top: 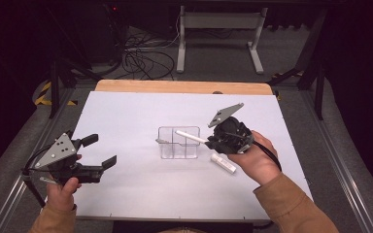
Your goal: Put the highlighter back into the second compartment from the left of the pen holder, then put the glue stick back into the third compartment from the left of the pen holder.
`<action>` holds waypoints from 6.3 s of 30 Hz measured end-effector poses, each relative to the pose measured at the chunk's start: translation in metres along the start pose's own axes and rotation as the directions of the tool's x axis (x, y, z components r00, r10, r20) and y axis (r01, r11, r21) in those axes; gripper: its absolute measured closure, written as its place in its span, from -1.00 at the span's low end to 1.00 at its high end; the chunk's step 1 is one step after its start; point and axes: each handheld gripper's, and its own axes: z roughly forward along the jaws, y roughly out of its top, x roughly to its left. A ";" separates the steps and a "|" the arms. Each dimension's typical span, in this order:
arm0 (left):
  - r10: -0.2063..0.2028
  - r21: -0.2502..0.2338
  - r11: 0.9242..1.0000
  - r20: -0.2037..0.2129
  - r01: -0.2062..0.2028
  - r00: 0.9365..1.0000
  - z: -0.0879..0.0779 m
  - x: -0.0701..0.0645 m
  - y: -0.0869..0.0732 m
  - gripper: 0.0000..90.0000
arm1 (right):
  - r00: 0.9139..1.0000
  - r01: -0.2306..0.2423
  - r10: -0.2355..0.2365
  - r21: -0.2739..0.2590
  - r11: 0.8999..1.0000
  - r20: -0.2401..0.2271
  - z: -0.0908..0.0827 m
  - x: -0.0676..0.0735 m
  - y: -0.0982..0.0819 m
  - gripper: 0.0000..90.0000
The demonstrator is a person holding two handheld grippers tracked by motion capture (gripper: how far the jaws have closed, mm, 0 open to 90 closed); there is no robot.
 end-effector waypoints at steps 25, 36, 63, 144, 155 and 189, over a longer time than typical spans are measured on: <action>-0.003 -0.002 1.000 0.001 0.003 1.000 0.000 -0.001 0.000 -0.80 | 1.000 -0.024 0.025 0.085 0.996 -0.014 0.012 -0.006 0.015 0.75; -0.005 -0.001 1.000 0.003 0.005 1.000 0.000 -0.001 0.000 -0.80 | 1.000 -0.021 0.023 0.134 0.991 -0.012 0.022 -0.009 0.022 0.75; -0.009 -0.002 1.000 0.003 0.009 1.000 0.000 -0.001 -0.001 -0.80 | 0.999 0.033 -0.033 0.051 0.998 0.007 0.030 -0.007 0.030 -0.18; 0.025 0.000 1.000 -0.004 -0.025 1.000 0.006 -0.002 -0.003 -0.81 | 0.996 -0.092 0.091 -0.149 0.985 -0.010 0.065 -0.019 -0.090 -0.70; 0.025 0.005 1.000 0.000 -0.025 1.000 0.007 -0.002 -0.003 -0.81 | 0.995 -0.100 0.100 -0.066 0.993 0.010 0.083 -0.024 -0.095 -0.47; 0.024 0.013 1.000 0.005 -0.024 1.000 0.009 -0.003 -0.004 -0.81 | 0.996 -0.090 0.087 0.102 0.991 0.033 0.108 -0.029 -0.099 0.48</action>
